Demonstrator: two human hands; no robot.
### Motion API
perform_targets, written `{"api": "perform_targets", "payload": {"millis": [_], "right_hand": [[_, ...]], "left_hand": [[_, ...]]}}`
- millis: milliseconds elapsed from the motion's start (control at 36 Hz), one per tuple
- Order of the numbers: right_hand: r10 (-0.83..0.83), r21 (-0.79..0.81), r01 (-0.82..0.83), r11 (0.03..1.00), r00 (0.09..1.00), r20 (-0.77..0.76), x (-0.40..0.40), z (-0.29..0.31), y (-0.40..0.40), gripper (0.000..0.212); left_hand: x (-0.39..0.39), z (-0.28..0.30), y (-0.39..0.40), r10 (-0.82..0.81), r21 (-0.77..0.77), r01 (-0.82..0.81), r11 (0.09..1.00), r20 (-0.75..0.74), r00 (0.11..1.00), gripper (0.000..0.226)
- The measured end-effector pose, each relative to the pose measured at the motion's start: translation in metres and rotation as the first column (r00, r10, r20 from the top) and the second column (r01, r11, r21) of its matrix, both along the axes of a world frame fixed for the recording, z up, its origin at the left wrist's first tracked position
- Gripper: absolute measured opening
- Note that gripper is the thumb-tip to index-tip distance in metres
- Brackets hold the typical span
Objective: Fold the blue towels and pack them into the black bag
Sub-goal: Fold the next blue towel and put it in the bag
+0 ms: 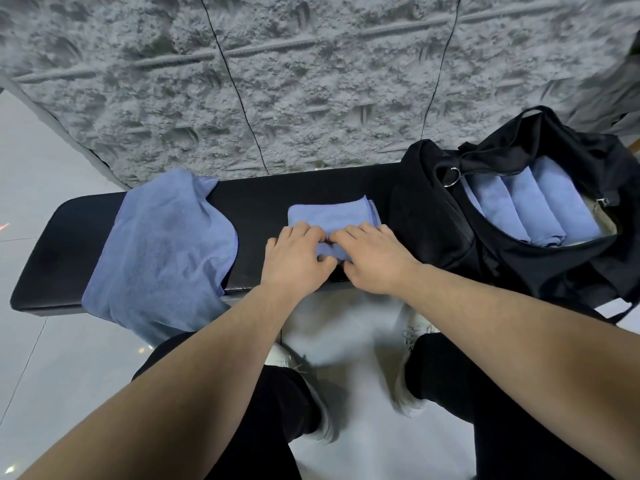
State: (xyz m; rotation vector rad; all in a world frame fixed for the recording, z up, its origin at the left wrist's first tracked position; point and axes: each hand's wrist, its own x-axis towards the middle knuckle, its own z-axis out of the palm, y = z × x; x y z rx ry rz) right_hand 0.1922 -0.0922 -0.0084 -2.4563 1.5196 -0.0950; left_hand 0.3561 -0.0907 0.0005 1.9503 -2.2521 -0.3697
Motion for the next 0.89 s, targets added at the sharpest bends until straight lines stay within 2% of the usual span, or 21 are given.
{"api": "perform_targets", "payload": {"millis": [83,222,361,472,500,611,750,889], "right_hand": [[-0.014,0.039,0.013,0.999,1.0,0.002,0.0,0.003,-0.002,0.038],[-0.015,0.092,0.014,0.996,1.0,0.013,0.002,0.008,0.0,0.035],[-0.017,0.206,0.006,0.979,0.999,0.049,0.0,0.009,0.0,0.016],[-0.074,0.285,0.045,0.958,0.993,0.091,-0.002,0.011,-0.001,0.03],[-0.079,0.278,0.048,0.959,0.992,0.101,-0.003,0.011,-0.001,0.033],[-0.052,0.185,0.027,0.982,0.99,0.13,-0.006,0.008,-0.001,0.044],[-0.079,0.044,0.074,0.996,0.985,0.155,-0.01,0.009,-0.005,0.046],[-0.026,-0.016,0.027,1.0,0.997,0.074,-0.009,0.005,-0.006,0.048]], "left_hand": [[0.001,0.003,0.002,-0.069,-0.077,0.071,0.995,0.024,0.997,0.033],[0.003,0.006,0.006,-0.134,-0.058,0.138,0.989,0.073,0.988,0.036],[0.004,0.008,0.008,-0.172,0.01,0.172,0.985,0.112,0.979,0.03],[0.001,0.011,0.005,-0.134,0.052,0.131,0.99,0.056,0.989,0.007],[0.0,0.01,0.003,-0.116,0.056,0.114,0.992,0.043,0.992,0.007],[-0.002,0.007,0.0,-0.023,0.083,0.03,0.996,-0.079,0.997,0.028],[-0.004,0.007,-0.004,0.071,0.126,-0.054,0.991,-0.137,0.988,0.026],[-0.007,0.006,-0.008,0.07,0.132,-0.054,0.99,-0.114,0.991,0.021]]}}
